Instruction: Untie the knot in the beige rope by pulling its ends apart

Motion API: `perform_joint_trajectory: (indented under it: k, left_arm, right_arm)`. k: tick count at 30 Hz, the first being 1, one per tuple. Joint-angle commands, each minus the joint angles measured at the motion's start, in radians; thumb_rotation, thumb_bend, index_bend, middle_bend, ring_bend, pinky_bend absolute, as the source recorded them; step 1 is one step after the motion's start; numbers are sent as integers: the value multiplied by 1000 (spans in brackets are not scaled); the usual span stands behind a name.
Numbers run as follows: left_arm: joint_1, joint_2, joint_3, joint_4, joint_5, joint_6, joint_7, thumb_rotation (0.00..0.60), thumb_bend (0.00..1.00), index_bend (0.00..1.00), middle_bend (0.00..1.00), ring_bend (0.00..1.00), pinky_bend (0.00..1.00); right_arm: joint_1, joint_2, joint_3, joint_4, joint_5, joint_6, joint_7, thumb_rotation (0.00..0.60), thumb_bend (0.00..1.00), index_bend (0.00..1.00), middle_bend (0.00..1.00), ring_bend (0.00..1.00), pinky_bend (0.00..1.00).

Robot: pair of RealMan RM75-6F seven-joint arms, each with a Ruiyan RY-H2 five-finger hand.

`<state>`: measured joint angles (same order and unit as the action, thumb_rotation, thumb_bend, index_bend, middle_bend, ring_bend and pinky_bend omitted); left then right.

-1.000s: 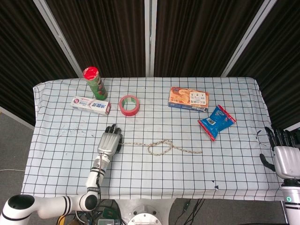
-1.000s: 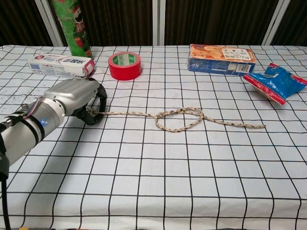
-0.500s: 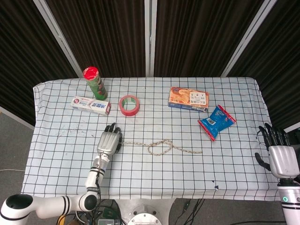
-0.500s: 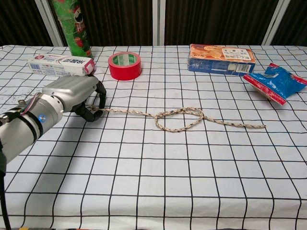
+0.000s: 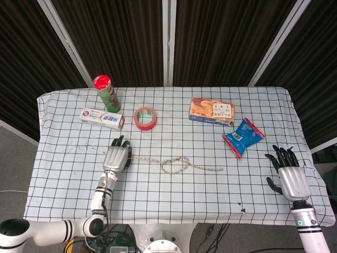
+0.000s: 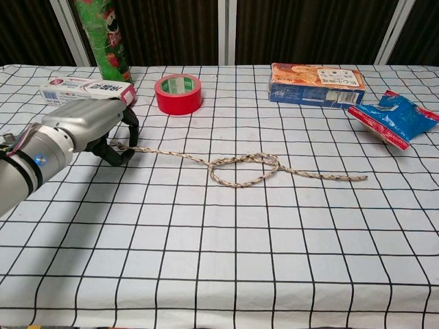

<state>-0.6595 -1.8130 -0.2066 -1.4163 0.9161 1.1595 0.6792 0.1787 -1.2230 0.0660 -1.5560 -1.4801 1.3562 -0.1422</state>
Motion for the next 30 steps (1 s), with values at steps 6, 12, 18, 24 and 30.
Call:
perform_joint_trajectory:
  k: [6, 12, 18, 24, 30]
  left_arm:
    - [4, 9, 4, -7, -1, -2, -9, 600, 469, 606, 223, 31, 124]
    - [0, 15, 13, -10, 0, -10, -2, 600, 469, 606, 223, 31, 122]
    - [-3, 16, 16, -12, -6, -16, 3, 600, 468, 606, 224, 31, 117]
    - [-4, 15, 15, -14, -10, -13, 0, 600, 469, 606, 223, 31, 117]
    - [-3, 18, 15, -18, -10, -13, -8, 600, 469, 605, 224, 31, 117]
  right_arm:
    - [45, -68, 0, 21, 36, -90, 24, 600, 254, 219, 4, 0, 0]
    - [83, -116, 12, 34, 55, -142, 47, 600, 255, 253, 10, 0, 0]
    - [112, -156, 16, 67, 73, -182, 48, 600, 256, 294, 18, 0, 0]
    - [137, -203, 27, 98, 85, -200, 43, 600, 258, 312, 19, 0, 0]
    - [158, -253, 29, 150, 93, -223, 67, 600, 261, 330, 19, 0, 0]
